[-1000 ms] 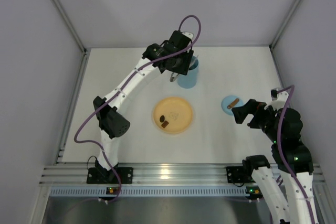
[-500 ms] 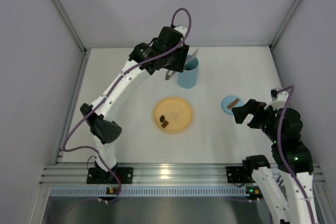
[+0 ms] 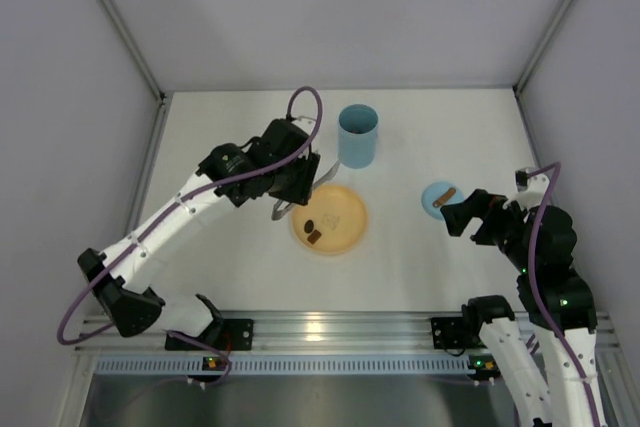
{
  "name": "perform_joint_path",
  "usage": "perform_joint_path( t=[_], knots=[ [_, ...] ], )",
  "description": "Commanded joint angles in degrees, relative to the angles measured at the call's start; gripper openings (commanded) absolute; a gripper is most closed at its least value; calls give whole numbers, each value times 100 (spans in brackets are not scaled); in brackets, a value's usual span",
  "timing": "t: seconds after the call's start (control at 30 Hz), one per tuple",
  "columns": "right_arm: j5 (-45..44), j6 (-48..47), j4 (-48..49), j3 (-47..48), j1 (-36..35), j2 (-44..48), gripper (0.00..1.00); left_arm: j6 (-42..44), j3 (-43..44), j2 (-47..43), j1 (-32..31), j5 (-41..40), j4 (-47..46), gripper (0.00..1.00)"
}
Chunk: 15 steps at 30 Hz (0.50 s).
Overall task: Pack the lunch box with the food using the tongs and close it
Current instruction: Pick up the fake food from the plate.
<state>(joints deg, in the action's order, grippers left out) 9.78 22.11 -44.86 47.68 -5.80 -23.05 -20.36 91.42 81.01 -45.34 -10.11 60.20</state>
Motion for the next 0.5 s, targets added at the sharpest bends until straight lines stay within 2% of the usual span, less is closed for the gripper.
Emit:
perform_joint_path(
  t=[0.0,0.17,0.47],
  knots=[
    [77,22,109,119,79,-24,99,-328,-623,-568,-89,-61,-44,54],
    [121,57,144,83,79,-15,100,-460,-1563,-955,-168,0,18,54],
    [147,109,171,31,79,-7,100,-583,-2417,-1123,-186,79,-211,54]
  ],
)
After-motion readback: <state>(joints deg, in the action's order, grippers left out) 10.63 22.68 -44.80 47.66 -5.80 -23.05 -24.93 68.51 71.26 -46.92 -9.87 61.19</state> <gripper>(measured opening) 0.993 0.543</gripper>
